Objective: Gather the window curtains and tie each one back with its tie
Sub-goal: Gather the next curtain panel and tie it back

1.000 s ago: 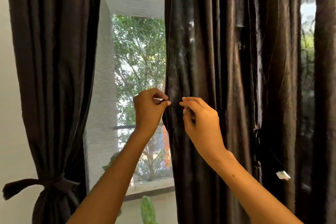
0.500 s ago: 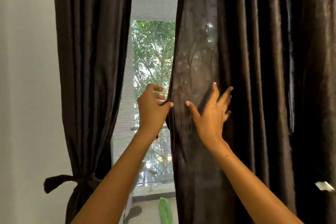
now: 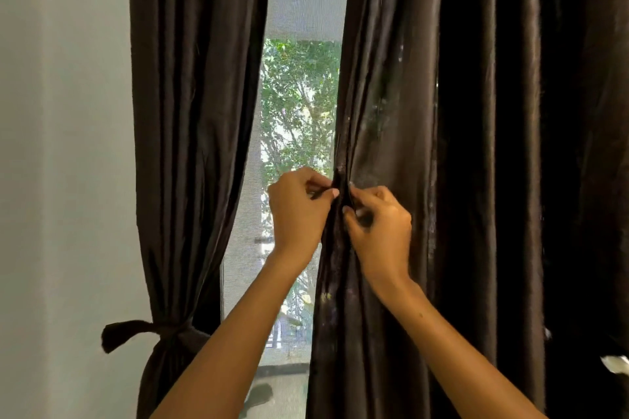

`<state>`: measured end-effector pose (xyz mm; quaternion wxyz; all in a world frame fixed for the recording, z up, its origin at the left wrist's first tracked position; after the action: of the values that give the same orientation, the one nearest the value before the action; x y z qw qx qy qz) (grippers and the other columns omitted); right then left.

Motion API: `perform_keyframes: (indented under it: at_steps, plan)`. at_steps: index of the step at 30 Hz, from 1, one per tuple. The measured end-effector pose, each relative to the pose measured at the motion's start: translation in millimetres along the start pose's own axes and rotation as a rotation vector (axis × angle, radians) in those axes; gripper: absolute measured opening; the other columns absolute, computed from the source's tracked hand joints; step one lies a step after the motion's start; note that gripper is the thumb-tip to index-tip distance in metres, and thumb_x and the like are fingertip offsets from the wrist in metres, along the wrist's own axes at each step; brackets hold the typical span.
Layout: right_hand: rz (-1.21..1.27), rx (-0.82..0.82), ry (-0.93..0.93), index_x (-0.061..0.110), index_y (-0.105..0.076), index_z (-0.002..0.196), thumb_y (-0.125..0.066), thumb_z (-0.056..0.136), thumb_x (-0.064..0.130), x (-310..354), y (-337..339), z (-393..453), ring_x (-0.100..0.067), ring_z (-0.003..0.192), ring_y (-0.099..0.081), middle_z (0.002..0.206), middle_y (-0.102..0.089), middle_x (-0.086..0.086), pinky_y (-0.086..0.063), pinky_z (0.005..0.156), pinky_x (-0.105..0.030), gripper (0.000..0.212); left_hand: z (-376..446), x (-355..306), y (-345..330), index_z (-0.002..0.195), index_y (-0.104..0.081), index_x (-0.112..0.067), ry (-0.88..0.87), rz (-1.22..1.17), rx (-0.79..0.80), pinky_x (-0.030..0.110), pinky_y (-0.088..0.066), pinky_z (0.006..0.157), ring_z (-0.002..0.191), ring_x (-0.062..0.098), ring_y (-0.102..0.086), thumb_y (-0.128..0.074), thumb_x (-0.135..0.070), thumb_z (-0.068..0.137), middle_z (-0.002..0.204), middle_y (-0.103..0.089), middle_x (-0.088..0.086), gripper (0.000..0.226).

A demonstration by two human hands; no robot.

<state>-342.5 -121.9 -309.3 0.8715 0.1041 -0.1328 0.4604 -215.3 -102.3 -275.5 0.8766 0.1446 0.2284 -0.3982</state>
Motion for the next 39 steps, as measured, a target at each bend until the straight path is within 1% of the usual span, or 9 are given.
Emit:
perform_keyframes:
  at_steps: [11,15,17,20,22,24,30,36,39]
  plan:
    - [0.138,0.248,-0.031,0.015,-0.065,0.122,-0.064,0.087,0.015,-9,-11,-8,-0.014,0.085,-0.057,0.105,-0.051,0.002,-0.051,0.076,-0.043,0.035,-6,13,-9,0.086,-0.072,-0.009,0.095,-0.215,-0.024,0.005,-0.048,0.063,0.067,-0.003,-0.064,-0.081,-0.017,0.074,0.073,-0.069,-0.003,0.017]
    - [-0.206,-0.046,-0.006,0.022,-0.066,0.119,-0.068,0.086,0.026,-21,11,-3,-0.031,0.136,-0.032,0.145,-0.037,-0.012,-0.03,0.11,-0.051,0.033,0,12,-8,0.083,-0.074,-0.008,0.077,-0.138,-0.042,0.017,-0.053,0.072,0.068,0.004,-0.065,-0.077,-0.011,0.077,0.07,-0.068,-0.001,0.008]
    - [-0.185,-0.081,-0.181,0.022,-0.044,0.141,-0.07,0.085,0.032,-32,19,2,-0.036,0.145,-0.01,0.157,-0.014,-0.017,-0.016,0.114,-0.051,0.063,1,14,-7,0.081,-0.072,-0.009,0.083,-0.131,-0.043,0.025,-0.056,0.075,0.069,0.007,-0.066,-0.077,-0.01,0.076,0.067,-0.065,-0.004,0.007]
    - [0.014,-0.018,-0.382,0.012,-0.014,0.152,-0.071,0.083,0.037,-43,19,6,-0.032,0.127,-0.045,0.134,-0.051,-0.017,-0.038,0.104,-0.041,0.093,2,16,-8,0.081,-0.072,-0.008,0.084,-0.14,-0.04,0.029,-0.057,0.077,0.07,0.008,-0.067,-0.078,-0.008,0.076,0.068,-0.066,-0.003,0.008]
    - [-0.082,-0.044,-0.297,0.009,-0.042,0.14,-0.068,0.087,0.03,-37,20,7,-0.029,0.086,-0.063,0.088,-0.065,-0.009,-0.051,0.08,-0.041,0.062,1,15,-11,0.083,-0.073,-0.006,0.073,-0.144,-0.029,0.031,-0.058,0.077,0.072,0.011,-0.068,-0.078,-0.007,0.075,0.071,-0.069,0.001,0.009]
    - [-0.211,-0.059,-0.17,0.006,-0.061,0.112,-0.059,0.093,0.017,-28,16,7,-0.034,0.071,-0.064,0.075,-0.066,-0.013,-0.051,0.065,-0.043,0.022,0,13,-14,0.084,-0.074,-0.006,0.056,-0.148,-0.016,0.034,-0.058,0.077,0.072,0.013,-0.069,-0.078,-0.007,0.075,0.073,-0.071,0.003,0.009]
    - [-0.458,0.259,-0.106,0.02,-0.022,0.151,-0.045,0.089,-0.002,-17,-14,1,-0.035,0.085,-0.063,0.089,-0.065,-0.013,-0.03,0.058,-0.033,0.07,-3,6,-27,0.084,-0.073,-0.006,0.021,-0.064,0.006,0.033,-0.057,0.075,0.074,0.015,-0.068,-0.073,-0.009,0.08,0.076,-0.072,0.005,0.005]
    - [-0.391,0.336,0.029,0.012,-0.006,0.153,-0.046,0.088,-0.003,-20,-20,-3,-0.031,0.08,-0.063,0.101,-0.066,-0.011,-0.032,0.056,-0.033,0.078,-12,8,-35,0.085,-0.067,-0.004,0.046,-0.159,0.041,0.028,-0.054,0.073,0.075,0.015,-0.067,-0.064,-0.013,0.09,0.076,-0.069,0.007,0.012]
    - [-0.309,0.427,0.058,0.013,-0.011,0.152,-0.047,0.09,0.003,-21,-25,-8,-0.033,0.091,-0.063,0.128,-0.057,-0.012,-0.039,0.059,-0.034,0.073,-14,11,-38,0.08,-0.066,-0.005,0.078,-0.245,0.037,0.023,-0.054,0.071,0.074,0.01,-0.067,-0.073,-0.02,0.083,0.075,-0.069,0.004,0.017]
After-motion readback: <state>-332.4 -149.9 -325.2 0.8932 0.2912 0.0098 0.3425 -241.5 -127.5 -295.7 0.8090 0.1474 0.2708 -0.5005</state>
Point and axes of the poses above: each hand's wrist, its own z-axis towards the middle knuckle, its own y-axis out of the back of the hand, x = y × z, the point moved 5 cm from there along z, towards the middle knuckle
